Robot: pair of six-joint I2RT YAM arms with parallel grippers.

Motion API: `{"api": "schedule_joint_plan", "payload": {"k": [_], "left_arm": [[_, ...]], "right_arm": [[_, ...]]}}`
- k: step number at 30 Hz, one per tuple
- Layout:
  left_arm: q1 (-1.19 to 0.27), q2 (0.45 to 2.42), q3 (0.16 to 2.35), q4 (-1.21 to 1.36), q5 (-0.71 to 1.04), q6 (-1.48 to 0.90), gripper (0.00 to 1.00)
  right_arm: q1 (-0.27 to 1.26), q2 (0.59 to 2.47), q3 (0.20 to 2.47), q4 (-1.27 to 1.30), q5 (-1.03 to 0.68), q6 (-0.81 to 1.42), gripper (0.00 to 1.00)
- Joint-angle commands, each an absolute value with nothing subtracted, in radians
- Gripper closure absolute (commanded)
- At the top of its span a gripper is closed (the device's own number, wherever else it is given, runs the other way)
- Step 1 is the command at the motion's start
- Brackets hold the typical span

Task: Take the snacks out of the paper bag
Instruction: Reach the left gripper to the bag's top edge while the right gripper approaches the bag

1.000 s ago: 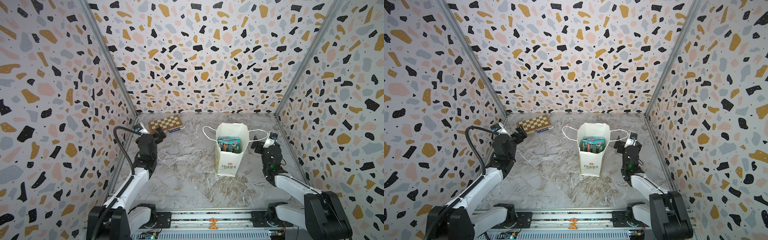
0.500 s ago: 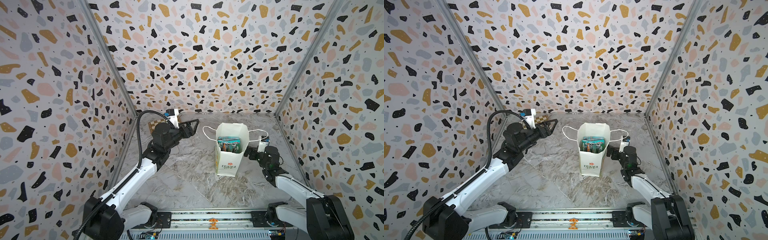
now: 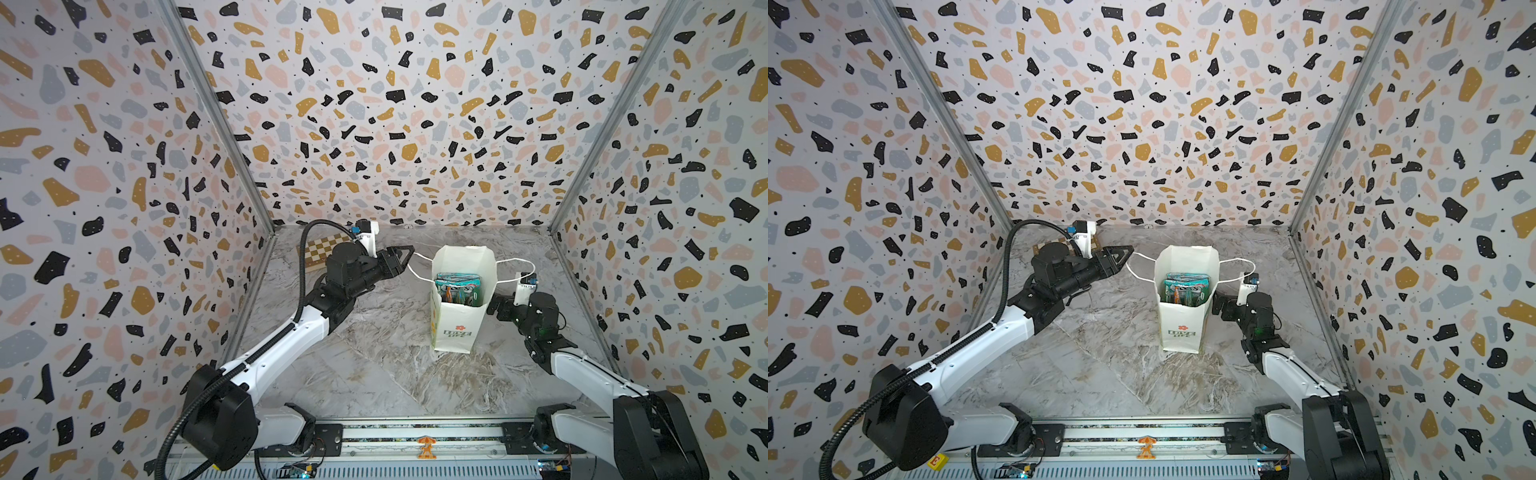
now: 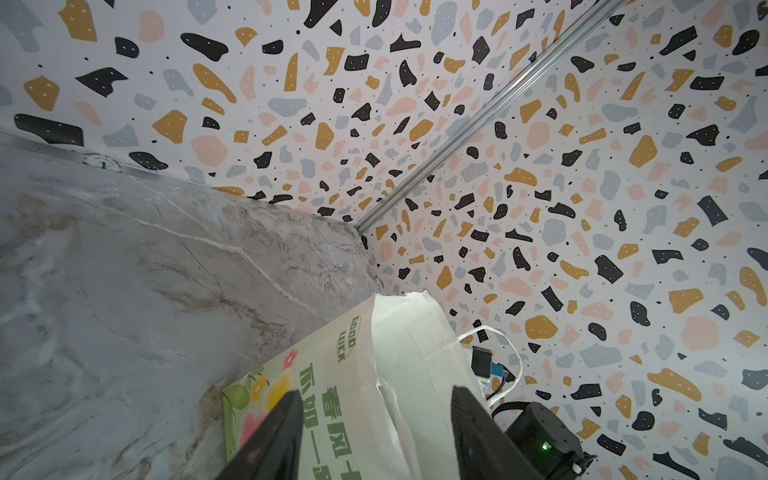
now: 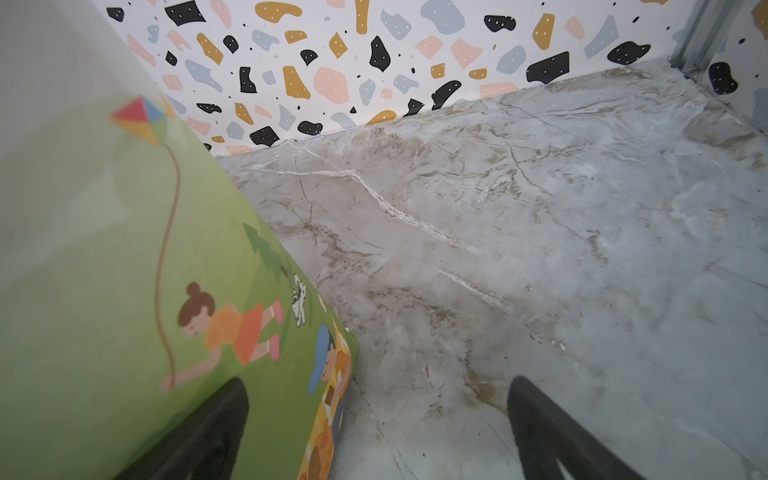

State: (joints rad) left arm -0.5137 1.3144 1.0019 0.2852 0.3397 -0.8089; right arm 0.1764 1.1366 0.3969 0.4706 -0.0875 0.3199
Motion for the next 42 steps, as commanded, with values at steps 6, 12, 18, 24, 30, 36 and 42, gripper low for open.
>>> {"api": "schedule_joint_plan", "payload": {"k": [6,12,18,24,30,36,42], "left_arm": [[-0.526,1.354,1.053,0.35,0.388,-0.85,0.56],[-0.529,1.38,1.061,0.374,0.397,-0.861,0.75],[-0.527,1.388,1.087,0.362,0.383,-0.837,1.0],[-0.526,1.381,1.175,0.218,0.336,-0.723,1.0],[-0.52,1.387,1.289,0.065,0.29,-0.566,1.0],[-0.512,1.398,1.418,-0.079,0.216,-0.403,1.0],[-0.507,1.385,1.488,-0.161,0.166,-0.293,1.0]], "right_arm": [[0.181,1.158,0.412,0.454,-0.101,0.32,0.01],[0.185,1.19,0.423,0.448,-0.113,0.323,0.01],[0.202,1.233,0.427,0.451,-0.143,0.329,0.01],[0.229,1.271,0.434,0.457,-0.199,0.326,0.01],[0.285,1.325,0.47,0.46,-0.319,0.327,0.01],[0.405,1.355,0.474,0.518,-0.319,0.356,0.0],[0.523,1.45,0.501,0.66,-0.325,0.418,0.0]]}}
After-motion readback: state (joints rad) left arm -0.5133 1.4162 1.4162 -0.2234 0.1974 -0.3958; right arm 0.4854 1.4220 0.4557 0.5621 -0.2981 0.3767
